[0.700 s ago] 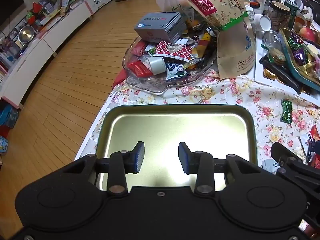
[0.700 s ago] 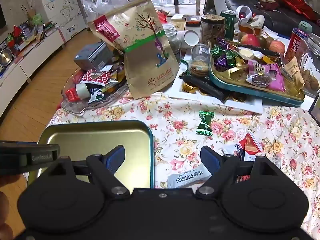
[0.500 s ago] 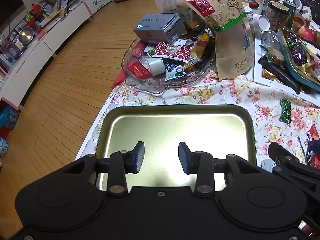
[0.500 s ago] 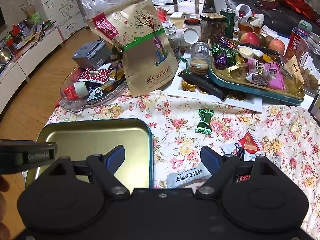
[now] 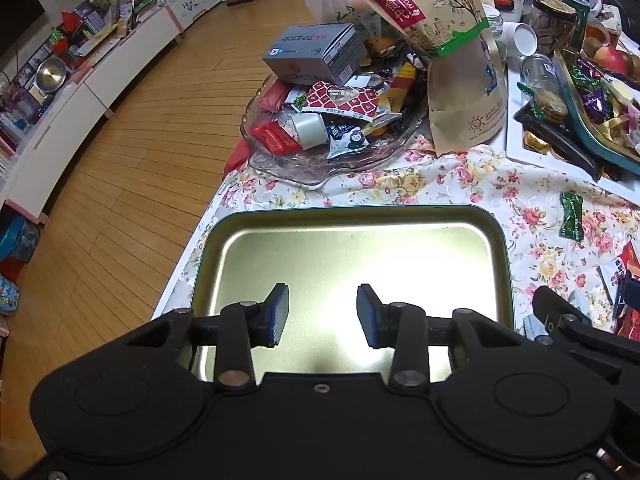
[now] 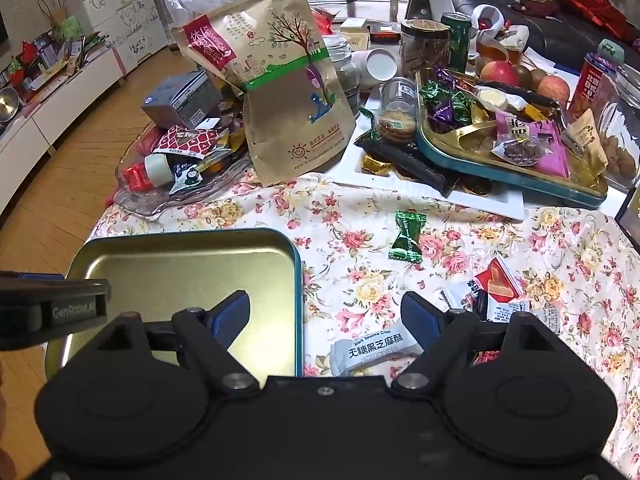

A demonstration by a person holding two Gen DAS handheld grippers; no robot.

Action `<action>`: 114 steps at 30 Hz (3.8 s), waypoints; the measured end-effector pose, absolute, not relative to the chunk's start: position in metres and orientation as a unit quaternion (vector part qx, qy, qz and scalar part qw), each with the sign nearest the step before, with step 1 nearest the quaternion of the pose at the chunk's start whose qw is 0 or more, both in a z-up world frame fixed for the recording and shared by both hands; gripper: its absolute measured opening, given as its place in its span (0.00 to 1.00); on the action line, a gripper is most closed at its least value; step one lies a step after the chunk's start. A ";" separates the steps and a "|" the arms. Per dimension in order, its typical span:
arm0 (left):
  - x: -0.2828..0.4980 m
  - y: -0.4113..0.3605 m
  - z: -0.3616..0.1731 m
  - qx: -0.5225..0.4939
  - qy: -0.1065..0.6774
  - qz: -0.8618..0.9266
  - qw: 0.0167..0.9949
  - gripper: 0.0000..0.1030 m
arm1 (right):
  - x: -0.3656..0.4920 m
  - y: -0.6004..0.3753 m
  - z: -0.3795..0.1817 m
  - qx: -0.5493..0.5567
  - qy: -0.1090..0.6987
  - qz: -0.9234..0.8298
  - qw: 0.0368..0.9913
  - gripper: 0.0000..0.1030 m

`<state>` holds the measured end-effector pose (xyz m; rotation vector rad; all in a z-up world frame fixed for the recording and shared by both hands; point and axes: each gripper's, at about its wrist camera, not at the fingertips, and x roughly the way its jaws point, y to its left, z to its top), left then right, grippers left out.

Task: Organize snacks

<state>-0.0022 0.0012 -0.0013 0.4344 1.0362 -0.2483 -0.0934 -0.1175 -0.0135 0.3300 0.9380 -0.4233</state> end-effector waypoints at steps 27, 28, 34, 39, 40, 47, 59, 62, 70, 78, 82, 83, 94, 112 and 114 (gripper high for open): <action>-0.006 -0.004 -0.004 0.215 0.489 -0.119 0.837 0.46 | -0.091 -0.118 -0.016 0.152 0.460 -0.201 0.851 0.84; -0.006 -0.004 -0.004 0.215 0.489 -0.119 0.837 0.46 | -0.091 -0.118 -0.016 0.152 0.460 -0.201 0.851 0.84; -0.007 -0.004 -0.004 0.215 0.489 -0.120 0.837 0.46 | -0.090 -0.117 -0.018 0.148 0.463 -0.202 0.850 0.84; -0.007 -0.005 -0.003 0.216 0.489 -0.119 0.837 0.46 | -0.090 -0.117 -0.018 0.152 0.460 -0.201 0.851 0.84; -0.007 -0.005 -0.003 0.216 0.489 -0.120 0.837 0.46 | -0.090 -0.117 -0.017 0.153 0.459 -0.204 0.851 0.84; -0.009 -0.007 -0.003 0.217 0.489 -0.120 0.836 0.46 | -0.092 -0.114 -0.016 0.118 0.430 -0.249 0.860 0.84; -0.012 -0.010 -0.001 0.223 0.486 -0.123 0.836 0.47 | -0.089 -0.120 -0.023 0.073 0.429 -0.302 0.848 0.84; -0.012 -0.011 -0.001 0.224 0.485 -0.125 0.836 0.47 | -0.085 -0.114 -0.026 0.041 0.440 -0.293 0.848 0.84; -0.013 -0.011 0.000 0.223 0.485 -0.126 0.836 0.47 | -0.087 -0.115 -0.031 0.044 0.440 -0.297 0.847 0.86; -0.016 -0.017 0.003 0.223 0.482 -0.135 0.837 0.47 | -0.092 -0.122 -0.037 0.031 0.449 -0.319 0.834 0.80; -0.019 -0.020 0.005 0.220 0.483 -0.142 0.835 0.47 | -0.095 -0.124 -0.038 0.017 0.447 -0.330 0.831 0.77; -0.020 -0.022 0.005 0.219 0.484 -0.145 0.835 0.47 | -0.096 -0.124 -0.039 0.008 0.445 -0.334 0.831 0.77; -0.041 -0.054 0.005 0.227 0.488 -0.184 0.823 0.47 | -0.130 -0.162 -0.032 0.024 0.445 -0.347 0.825 0.77; -0.087 -0.123 -0.028 0.249 0.548 -0.277 0.749 0.47 | -0.260 -0.316 -0.047 0.302 0.448 -0.376 0.753 0.71; -0.092 -0.127 -0.034 0.252 0.556 -0.288 0.737 0.46 | -0.273 -0.329 -0.051 0.339 0.444 -0.379 0.738 0.71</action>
